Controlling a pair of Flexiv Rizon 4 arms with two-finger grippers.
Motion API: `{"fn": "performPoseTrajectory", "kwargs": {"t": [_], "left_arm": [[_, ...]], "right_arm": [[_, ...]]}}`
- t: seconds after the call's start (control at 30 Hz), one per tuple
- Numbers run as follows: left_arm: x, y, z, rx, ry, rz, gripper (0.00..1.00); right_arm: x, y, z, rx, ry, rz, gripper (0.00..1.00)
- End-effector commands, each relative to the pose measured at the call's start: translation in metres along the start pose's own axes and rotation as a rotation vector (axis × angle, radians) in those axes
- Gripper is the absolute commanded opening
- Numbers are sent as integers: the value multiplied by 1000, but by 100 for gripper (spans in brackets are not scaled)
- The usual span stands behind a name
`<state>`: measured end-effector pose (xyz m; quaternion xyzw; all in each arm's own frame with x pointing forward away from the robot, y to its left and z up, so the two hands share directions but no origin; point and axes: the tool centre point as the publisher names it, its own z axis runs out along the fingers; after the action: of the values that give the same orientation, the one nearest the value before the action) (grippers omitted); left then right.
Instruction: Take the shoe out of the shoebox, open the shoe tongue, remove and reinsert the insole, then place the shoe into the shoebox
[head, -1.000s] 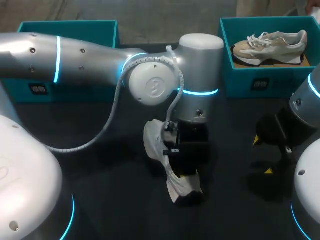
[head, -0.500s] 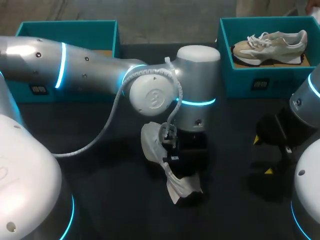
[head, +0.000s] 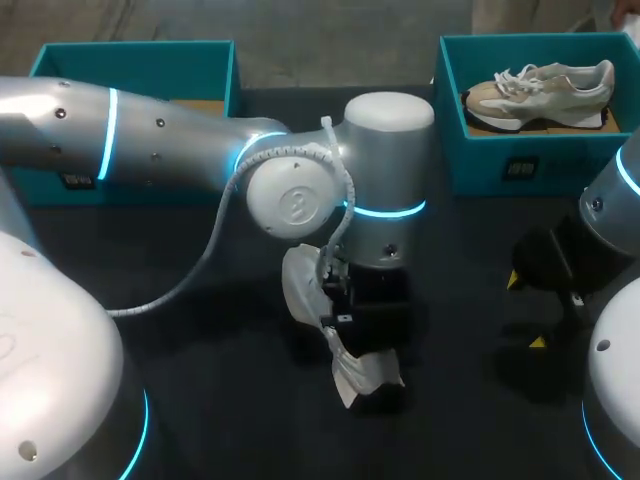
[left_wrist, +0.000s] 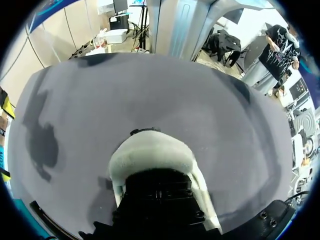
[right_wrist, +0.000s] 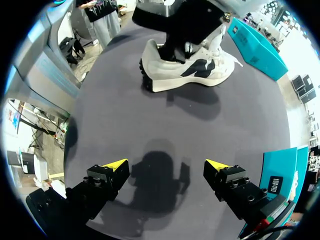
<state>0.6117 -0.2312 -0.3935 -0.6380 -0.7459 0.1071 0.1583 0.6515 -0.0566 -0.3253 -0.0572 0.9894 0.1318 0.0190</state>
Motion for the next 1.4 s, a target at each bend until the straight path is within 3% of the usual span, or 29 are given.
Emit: {"fn": "performPoseTrajectory", "kwargs": {"t": [0.03, 0.37, 0.7, 0.83, 0.97, 1.2, 1.4], "left_arm": [[8, -6, -18, -18, 31, 7, 0], [20, -10, -19, -64, 131, 22, 0], [28, 9, 14, -91, 209, -33, 0], [29, 10, 17, -103, 211, -38, 0], [25, 11, 9, -114, 200, -38, 0], [24, 7, -30, -156, 170, -3, 0], [30, 5, -32, -163, 209, 15, 0]], "right_arm": [[1, 0, 0, 3, -2, 0, 100], [1, 0, 0, 3, -2, 0, 100], [1, 0, 0, 3, -2, 0, 100], [1, 0, 0, 3, -2, 0, 100], [1, 0, 0, 3, -2, 0, 100], [1, 0, 0, 3, -2, 0, 100], [1, 0, 0, 3, -2, 0, 100]]}}
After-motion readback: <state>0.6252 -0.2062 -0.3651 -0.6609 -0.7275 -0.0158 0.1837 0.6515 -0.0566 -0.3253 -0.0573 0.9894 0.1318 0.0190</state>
